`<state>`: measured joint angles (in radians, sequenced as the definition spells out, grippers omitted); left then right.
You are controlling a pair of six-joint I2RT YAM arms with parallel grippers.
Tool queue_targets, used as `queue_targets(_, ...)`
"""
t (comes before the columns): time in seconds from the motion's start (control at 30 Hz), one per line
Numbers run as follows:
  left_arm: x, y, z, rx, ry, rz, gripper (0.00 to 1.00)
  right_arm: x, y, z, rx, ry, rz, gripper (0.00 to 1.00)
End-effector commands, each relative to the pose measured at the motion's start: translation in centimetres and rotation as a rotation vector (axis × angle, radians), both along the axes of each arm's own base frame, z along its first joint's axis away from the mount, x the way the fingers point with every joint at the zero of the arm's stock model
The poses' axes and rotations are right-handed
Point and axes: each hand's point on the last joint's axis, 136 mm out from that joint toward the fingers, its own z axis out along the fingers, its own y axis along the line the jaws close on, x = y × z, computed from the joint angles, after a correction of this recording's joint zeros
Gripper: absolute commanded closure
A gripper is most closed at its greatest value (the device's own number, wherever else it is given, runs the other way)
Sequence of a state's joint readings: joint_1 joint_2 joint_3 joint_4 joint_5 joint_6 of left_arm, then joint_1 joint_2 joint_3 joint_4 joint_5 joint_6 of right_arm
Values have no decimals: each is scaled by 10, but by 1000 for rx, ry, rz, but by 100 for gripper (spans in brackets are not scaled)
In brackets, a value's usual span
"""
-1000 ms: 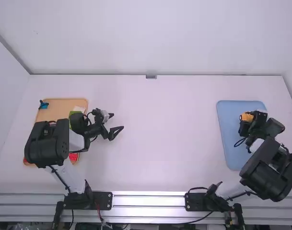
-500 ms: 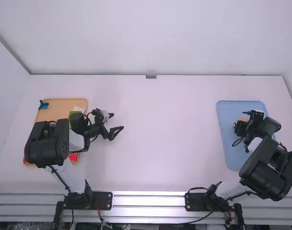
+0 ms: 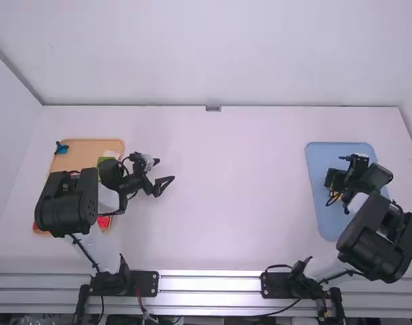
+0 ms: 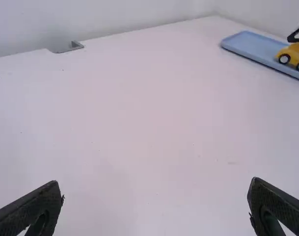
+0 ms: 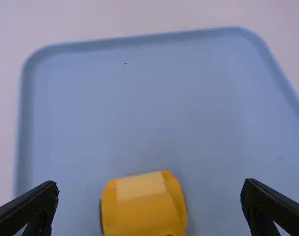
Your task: Assemble lego blocks to make yellow taxi
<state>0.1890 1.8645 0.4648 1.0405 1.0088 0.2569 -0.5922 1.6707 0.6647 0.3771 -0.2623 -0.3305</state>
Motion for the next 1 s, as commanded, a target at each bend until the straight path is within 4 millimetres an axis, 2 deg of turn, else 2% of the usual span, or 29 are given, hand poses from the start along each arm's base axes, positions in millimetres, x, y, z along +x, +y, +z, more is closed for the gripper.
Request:
queue_targets(0.0, 0, -8, 7, -11, 9, 26, 1, 21, 3, 21, 9, -49, -46, 1)
queue_targets(0.23, 0, -26, 27, 73, -116, 114, 1, 40, 48, 34, -85, 29, 5, 2)
queue_targets(0.3, -1, -28, 36, 76, -129, 167, 1, 46, 74, 42, -119, 59, 70, 1)
queue_targets(0.33, -1, -28, 38, 70, -125, 181, 1, 47, 81, 44, -125, 64, 89, 2)
queue_targets(0.4, -4, -27, 47, 51, -111, 233, 1, 52, 110, 53, -146, 67, 158, 1)
queue_targets(0.43, -5, -28, 48, 53, -107, 237, 1, 53, 117, 56, -148, 65, 177, 1)
queue_targets(0.53, -10, -24, 53, 83, -62, 285, 1, 62, 160, 70, -161, 14, 277, 1)
queue_targets(0.57, -11, -24, 53, 85, -58, 288, 1, 62, 163, 71, -162, 10, 283, 2)
queue_targets(0.63, -15, -21, 57, 126, 7, 331, 1, 65, 192, 79, -181, -24, 359, 1)
queue_targets(0.7, -19, -19, 62, 155, 48, 355, 1, 65, 208, 83, -199, -34, 411, 2)
queue_targets(0.77, -29, -15, 75, 203, 100, 394, 1, 63, 231, 86, -206, -45, 468, 1)
queue_targets(0.8, -31, -15, 77, 208, 106, 395, 1, 62, 233, 86, -207, -46, 474, 1)
queue_targets(0.87, -45, -18, 97, 233, 125, 392, 1, 59, 251, 89, -206, -56, 515, 1)
queue_targets(0.97, -58, -25, 119, 226, 95, 371, 1, 56, 262, 92, -185, -63, 515, 2)
